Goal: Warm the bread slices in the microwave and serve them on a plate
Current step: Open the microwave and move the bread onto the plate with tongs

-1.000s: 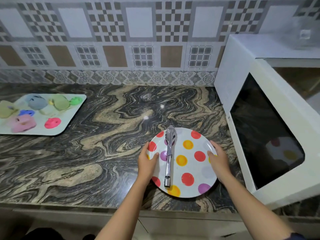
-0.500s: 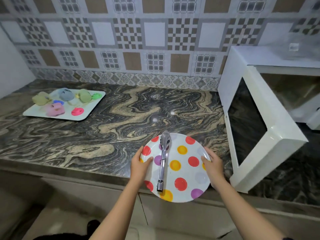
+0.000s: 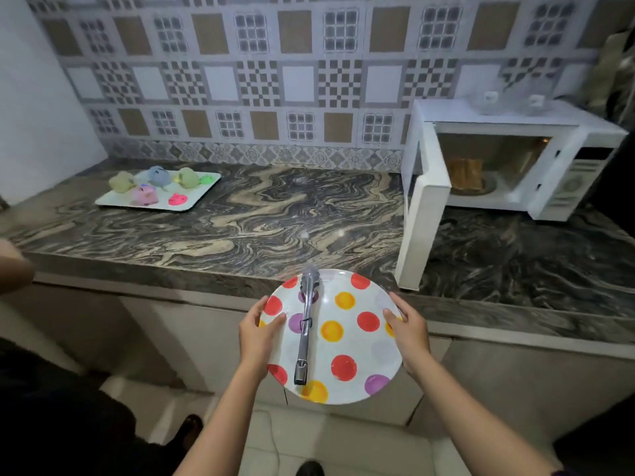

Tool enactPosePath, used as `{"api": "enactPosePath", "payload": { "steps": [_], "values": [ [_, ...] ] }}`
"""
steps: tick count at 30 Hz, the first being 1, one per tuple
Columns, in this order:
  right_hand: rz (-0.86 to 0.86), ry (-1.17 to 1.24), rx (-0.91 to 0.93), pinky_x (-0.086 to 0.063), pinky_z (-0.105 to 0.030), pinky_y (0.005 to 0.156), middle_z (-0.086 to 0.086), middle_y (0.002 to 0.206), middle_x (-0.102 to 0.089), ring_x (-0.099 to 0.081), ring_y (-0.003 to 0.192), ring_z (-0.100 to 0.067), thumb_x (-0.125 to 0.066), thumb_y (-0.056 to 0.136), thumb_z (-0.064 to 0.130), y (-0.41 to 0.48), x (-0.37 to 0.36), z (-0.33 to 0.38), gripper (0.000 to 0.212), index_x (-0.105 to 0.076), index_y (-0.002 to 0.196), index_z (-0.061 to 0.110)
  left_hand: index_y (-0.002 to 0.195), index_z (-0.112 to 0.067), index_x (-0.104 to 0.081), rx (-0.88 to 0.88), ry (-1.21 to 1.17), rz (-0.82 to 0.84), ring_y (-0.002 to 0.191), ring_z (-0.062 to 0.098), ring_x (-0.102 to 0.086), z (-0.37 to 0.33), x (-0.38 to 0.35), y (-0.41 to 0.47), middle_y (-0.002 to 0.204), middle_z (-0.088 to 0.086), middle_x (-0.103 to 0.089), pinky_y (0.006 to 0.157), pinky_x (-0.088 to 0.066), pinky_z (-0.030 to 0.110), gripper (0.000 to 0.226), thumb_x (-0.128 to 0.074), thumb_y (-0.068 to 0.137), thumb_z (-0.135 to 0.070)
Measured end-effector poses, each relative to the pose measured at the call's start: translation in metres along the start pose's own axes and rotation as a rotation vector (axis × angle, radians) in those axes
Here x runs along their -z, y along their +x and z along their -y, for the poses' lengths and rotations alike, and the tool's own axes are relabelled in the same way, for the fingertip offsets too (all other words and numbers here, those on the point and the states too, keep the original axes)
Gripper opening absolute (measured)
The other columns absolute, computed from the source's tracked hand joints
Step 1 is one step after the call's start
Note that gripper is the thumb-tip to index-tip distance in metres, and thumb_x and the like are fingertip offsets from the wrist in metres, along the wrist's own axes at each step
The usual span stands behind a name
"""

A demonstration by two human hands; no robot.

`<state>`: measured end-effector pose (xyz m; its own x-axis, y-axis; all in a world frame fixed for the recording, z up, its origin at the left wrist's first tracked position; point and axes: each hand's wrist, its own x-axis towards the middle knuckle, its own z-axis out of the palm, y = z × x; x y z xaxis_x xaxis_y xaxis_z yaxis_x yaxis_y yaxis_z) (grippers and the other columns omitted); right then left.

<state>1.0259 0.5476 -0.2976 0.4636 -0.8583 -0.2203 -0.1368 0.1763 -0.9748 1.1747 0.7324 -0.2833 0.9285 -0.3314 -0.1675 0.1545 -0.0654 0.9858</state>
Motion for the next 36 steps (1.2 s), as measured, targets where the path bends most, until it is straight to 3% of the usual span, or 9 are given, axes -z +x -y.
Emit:
{"api": "enactPosePath", "payload": {
  "steps": [5,11,14,20,24,28,34,36],
  "values": [
    [-0.104,0.021,-0.028,-0.053,-0.044,0.09,-0.006,0.123,-0.062,-0.062,0.105,-0.026,-0.056,0.092,0.011,-0.041,0.056,-0.01,0.04,-0.054,0.131,0.02,0.123,-0.011,-0.056,-0.003,-0.005,0.109,0.078,0.005,-0.059,0.007,-0.022,-0.05,0.101,0.003,-0.064,0.062,-0.049,0.014,0.046,-0.067,0.08,0.002],
    [-0.3,0.04,-0.033,-0.053,-0.045,0.089,-0.006,0.117,-0.066,-0.064,0.101,-0.025,-0.056,0.09,0.011,-0.076,0.138,-0.018,0.037,-0.058,0.125,0.021,0.129,-0.012,-0.053,0.032,0.015,0.31,0.101,0.023,-0.06,0.011,-0.084,-0.091,0.118,0.011,-0.063,0.093,-0.049,0.037,0.053,-0.068,0.08,0.0],
    [-0.409,0.098,-0.037,-0.053,-0.042,0.089,-0.004,0.113,-0.066,-0.063,0.099,-0.023,-0.057,0.09,0.008,-0.088,0.182,-0.015,0.036,-0.059,0.124,0.02,0.131,-0.012,-0.051,0.029,0.041,0.407,0.101,0.031,-0.061,0.011,-0.126,-0.109,0.117,0.023,-0.06,0.093,-0.047,0.04,0.055,-0.068,0.081,0.0],
    [-0.566,0.131,-0.025,-0.052,-0.044,0.091,-0.006,0.115,-0.064,-0.063,0.103,-0.027,-0.057,0.089,0.004,-0.09,0.259,-0.01,0.036,-0.059,0.124,0.014,0.13,-0.016,-0.052,0.058,0.051,0.578,0.101,0.026,-0.063,0.017,-0.212,-0.13,0.116,0.009,-0.064,0.094,-0.05,0.044,0.055,-0.069,0.079,-0.002],
    [-0.628,0.132,-0.042,-0.054,-0.044,0.088,-0.005,0.115,-0.065,-0.065,0.1,-0.026,-0.058,0.089,0.008,-0.063,0.305,-0.004,0.038,-0.059,0.125,0.019,0.128,-0.012,-0.053,0.072,0.036,0.65,0.09,0.021,-0.063,0.018,-0.275,-0.13,0.107,0.006,-0.064,0.076,-0.054,0.032,0.051,-0.066,0.081,0.001],
    [-0.669,0.118,-0.049,-0.055,-0.046,0.087,-0.004,0.111,-0.068,-0.067,0.096,-0.025,-0.059,0.088,0.01,-0.016,0.346,0.008,0.033,-0.064,0.118,0.023,0.129,-0.01,-0.052,0.074,0.048,0.691,0.1,0.028,-0.063,0.018,-0.347,-0.114,0.116,0.012,-0.064,0.089,-0.052,0.041,0.051,-0.066,0.081,0.0],
    [-0.699,0.097,-0.063,-0.055,-0.047,0.086,-0.003,0.113,-0.065,-0.065,0.099,-0.025,-0.057,0.091,0.013,0.085,0.382,0.025,0.035,-0.058,0.124,0.023,0.122,-0.009,-0.055,0.025,0.041,0.723,0.098,0.031,-0.062,0.013,-0.451,-0.057,0.114,0.015,-0.064,0.08,-0.052,0.036,0.044,-0.065,0.081,0.003],
    [-0.735,0.066,-0.056,-0.055,-0.043,0.085,-0.003,0.109,-0.064,-0.064,0.098,-0.024,-0.057,0.091,0.013,0.12,0.384,0.03,0.028,-0.058,0.118,0.021,0.123,-0.007,-0.055,0.026,0.036,0.698,0.098,0.027,-0.061,0.013,-0.477,-0.035,0.115,0.014,-0.063,0.08,-0.05,0.033,0.044,-0.064,0.081,0.003]
  ]
}}
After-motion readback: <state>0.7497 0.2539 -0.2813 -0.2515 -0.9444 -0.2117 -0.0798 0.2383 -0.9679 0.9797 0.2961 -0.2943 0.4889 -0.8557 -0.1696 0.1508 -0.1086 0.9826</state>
